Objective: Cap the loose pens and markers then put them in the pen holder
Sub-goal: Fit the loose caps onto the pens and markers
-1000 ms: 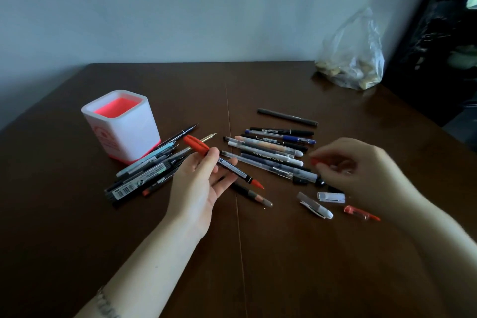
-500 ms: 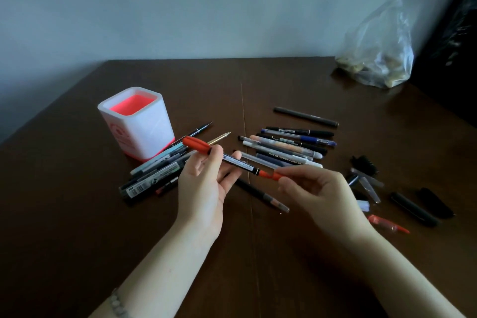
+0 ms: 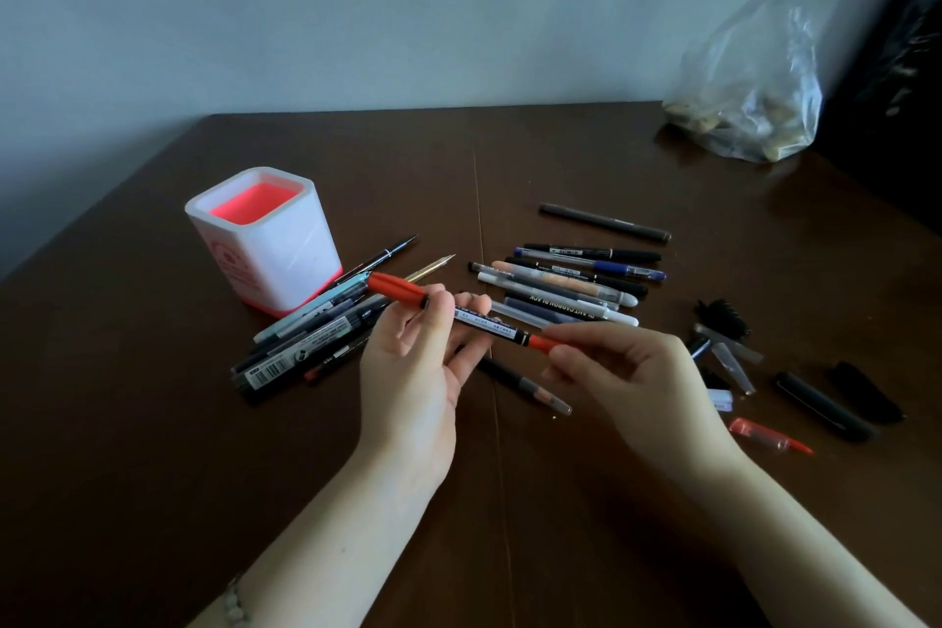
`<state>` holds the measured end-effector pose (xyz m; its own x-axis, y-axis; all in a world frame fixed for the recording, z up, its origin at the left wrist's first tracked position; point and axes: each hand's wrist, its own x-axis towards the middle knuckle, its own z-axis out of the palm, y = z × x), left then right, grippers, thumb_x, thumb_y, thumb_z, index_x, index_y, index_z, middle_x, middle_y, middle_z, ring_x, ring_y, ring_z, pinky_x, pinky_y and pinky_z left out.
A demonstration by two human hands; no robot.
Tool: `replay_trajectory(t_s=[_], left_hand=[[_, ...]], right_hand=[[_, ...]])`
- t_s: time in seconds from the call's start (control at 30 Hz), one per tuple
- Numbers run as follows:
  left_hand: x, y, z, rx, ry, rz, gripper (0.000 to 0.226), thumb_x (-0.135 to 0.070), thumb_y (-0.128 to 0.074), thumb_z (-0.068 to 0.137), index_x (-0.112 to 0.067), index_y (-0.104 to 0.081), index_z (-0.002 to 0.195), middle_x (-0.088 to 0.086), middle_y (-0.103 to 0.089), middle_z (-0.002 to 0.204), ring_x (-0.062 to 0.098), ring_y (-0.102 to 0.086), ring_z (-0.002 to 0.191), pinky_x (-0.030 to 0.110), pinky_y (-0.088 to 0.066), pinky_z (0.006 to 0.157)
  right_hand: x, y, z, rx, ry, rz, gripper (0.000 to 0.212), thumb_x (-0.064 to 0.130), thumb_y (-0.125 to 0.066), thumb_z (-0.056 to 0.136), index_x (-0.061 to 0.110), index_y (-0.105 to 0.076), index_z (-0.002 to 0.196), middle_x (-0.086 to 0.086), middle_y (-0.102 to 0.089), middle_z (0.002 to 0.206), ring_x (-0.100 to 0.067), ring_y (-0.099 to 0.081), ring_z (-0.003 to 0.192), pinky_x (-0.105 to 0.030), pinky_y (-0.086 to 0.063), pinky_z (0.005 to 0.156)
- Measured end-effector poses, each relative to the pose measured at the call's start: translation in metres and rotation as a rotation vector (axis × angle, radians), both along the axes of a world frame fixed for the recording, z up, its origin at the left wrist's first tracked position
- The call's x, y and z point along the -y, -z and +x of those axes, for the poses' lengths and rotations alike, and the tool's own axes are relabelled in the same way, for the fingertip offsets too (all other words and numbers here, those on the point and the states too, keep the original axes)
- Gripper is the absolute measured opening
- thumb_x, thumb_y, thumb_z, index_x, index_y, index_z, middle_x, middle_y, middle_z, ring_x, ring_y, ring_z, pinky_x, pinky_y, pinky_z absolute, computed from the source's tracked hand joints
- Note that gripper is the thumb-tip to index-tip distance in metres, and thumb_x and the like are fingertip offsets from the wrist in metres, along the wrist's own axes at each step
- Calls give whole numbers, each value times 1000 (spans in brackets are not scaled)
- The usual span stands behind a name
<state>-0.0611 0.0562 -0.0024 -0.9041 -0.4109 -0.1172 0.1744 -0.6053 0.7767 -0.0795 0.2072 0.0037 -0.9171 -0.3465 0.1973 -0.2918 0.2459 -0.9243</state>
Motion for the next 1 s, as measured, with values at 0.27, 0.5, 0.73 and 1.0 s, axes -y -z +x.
replay_trajectory(t_s=[0.27, 0.5, 0.73, 1.0], left_hand=[[-4, -2, 5, -67, 41, -67, 11, -7, -54, 84, -12, -51, 94, 0, -70, 76, 22, -70, 85, 33, -58, 70], [-8, -2, 10, -101, 90, -120, 15, -11, -55, 78, -8, -49, 92, 2, -70, 80, 20, -70, 85, 30, -57, 69], [-6, -5, 14, -194, 123, -204, 14, -14, -57, 72, -14, -51, 85, 1, -70, 77, 21, -70, 83, 29, -57, 66], [-6, -2, 8, -73, 106, -132, 10, -7, -55, 82, -12, -51, 89, 2, -71, 76, 21, -70, 84, 34, -58, 72]], right_hand=[[3, 2, 6, -3, 25, -99, 28, 4, -60, 81, 32, -62, 87, 12, -71, 76, 2, -67, 67, -4, -47, 60], [0, -2, 7, -39, 25, -22, 31, 2, -59, 81, 33, -61, 84, 1, -69, 66, 2, -65, 64, -5, -47, 58], [-4, -4, 6, 247, -16, -250, 22, -2, -58, 79, 17, -69, 75, -6, -69, 62, -12, -65, 54, -17, -53, 51], [2, 7, 10, -282, 120, 142, 35, 1, -66, 75, 33, -61, 89, 23, -61, 72, 10, -63, 76, -4, -48, 63]])
